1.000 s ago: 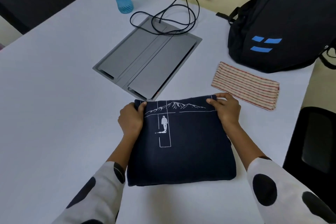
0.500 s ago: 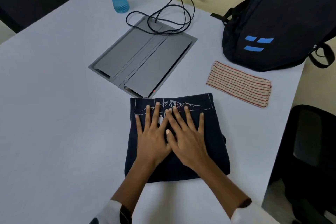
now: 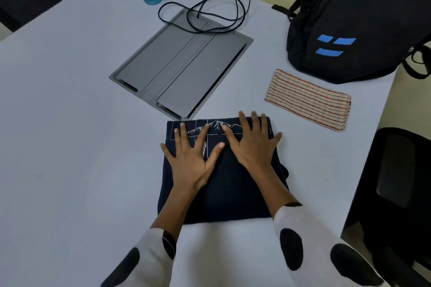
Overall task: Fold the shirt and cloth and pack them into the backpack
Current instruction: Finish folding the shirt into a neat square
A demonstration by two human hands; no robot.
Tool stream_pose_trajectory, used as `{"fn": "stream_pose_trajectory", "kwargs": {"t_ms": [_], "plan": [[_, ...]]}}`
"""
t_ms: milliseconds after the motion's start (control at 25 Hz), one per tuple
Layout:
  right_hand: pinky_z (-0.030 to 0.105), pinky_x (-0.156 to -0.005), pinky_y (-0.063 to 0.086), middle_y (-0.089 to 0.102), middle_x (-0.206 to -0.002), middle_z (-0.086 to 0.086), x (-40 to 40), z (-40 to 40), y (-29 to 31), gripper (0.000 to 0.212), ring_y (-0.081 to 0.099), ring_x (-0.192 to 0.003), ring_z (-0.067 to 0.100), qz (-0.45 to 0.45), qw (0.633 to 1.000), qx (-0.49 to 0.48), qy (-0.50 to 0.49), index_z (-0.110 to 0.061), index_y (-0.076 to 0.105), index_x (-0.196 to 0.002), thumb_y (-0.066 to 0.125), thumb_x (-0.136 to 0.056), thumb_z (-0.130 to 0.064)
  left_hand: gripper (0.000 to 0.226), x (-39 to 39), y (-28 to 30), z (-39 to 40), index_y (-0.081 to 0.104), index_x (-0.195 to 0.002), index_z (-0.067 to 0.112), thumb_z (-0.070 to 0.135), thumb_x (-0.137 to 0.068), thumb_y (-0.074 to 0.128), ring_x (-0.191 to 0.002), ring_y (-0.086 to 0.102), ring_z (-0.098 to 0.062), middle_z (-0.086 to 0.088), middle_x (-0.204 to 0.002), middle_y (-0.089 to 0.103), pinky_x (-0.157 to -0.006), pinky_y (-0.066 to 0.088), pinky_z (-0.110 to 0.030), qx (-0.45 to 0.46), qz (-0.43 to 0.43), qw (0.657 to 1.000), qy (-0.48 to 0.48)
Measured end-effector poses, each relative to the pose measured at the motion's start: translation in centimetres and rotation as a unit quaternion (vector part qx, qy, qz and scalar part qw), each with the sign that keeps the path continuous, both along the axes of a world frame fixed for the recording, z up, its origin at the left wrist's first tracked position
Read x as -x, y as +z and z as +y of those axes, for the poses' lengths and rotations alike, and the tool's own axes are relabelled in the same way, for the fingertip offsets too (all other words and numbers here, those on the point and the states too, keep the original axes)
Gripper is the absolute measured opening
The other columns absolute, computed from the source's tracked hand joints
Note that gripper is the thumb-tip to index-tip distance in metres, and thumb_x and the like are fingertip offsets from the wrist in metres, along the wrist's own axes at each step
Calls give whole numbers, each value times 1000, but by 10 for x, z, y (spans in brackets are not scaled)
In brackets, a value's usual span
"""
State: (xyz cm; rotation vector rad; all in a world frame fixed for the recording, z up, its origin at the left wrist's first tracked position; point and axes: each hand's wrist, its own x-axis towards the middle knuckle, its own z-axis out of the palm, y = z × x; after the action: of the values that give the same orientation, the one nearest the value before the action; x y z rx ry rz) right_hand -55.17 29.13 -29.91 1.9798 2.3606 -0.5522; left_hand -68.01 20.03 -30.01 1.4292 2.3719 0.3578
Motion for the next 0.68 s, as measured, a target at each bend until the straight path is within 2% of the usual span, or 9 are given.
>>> {"fn": "stream_pose_trajectory", "kwargs": {"t_ms": [80,200,360,480,600,680], "plan": [[66,-111,7,7,-161,3,-10,-24,-3,80,-4,-148,23,9,999,-39,-8,-31,9,-151,10,-85,-76,73,1,-1,0,14,-147,49,77,-80,5,-147,-7,-20,-7,-161,0,-114,-8,-58,-10,-16,1000,23],[60,-114,11,7,-161,2,-33,-68,-8,86,2,-148,23,23,997,-70,-27,-22,6,-153,12,-85,-75,76,7,-2,-8,12,-148,45,78,-79,8,-147,-7,-16,-3,-161,2,-115,-5,-54,-7,-40,999,33],[53,-116,8,0,-161,0,-63,-114,-19,90,8,-147,25,46,996,-70,-29,-17,1,-153,14,-86,-75,83,11,-3,-35,9,-150,37,79,-79,10,-147,-8,-11,4,-161,1,-117,-6,-47,-29,-43,999,8],[51,-117,11,2,-161,4,-77,-150,-21,87,9,-147,28,48,997,-54,-19,-17,-1,-152,12,-88,-74,85,15,-5,-69,10,-152,31,77,-80,11,-146,-7,-9,5,-161,2,-119,-1,-45,-51,-32,998,-26],[51,-119,11,-3,-160,9,-85,-167,-18,87,-1,-147,30,19,999,-25,0,-19,-9,-150,-3,-84,-76,93,24,-5,-95,5,-152,29,83,-76,6,-146,-11,-9,5,-161,-2,-119,-2,-46,-27,-28,997,-62],[51,-119,8,-4,-159,14,-84,-160,-3,91,-6,-146,33,12,999,-29,13,-16,-7,-150,-5,-81,-77,94,26,2,-105,-4,-151,30,84,-75,-1,-145,-13,-10,4,-160,-7,-117,-6,-46,-8,-4,997,-77]]}}
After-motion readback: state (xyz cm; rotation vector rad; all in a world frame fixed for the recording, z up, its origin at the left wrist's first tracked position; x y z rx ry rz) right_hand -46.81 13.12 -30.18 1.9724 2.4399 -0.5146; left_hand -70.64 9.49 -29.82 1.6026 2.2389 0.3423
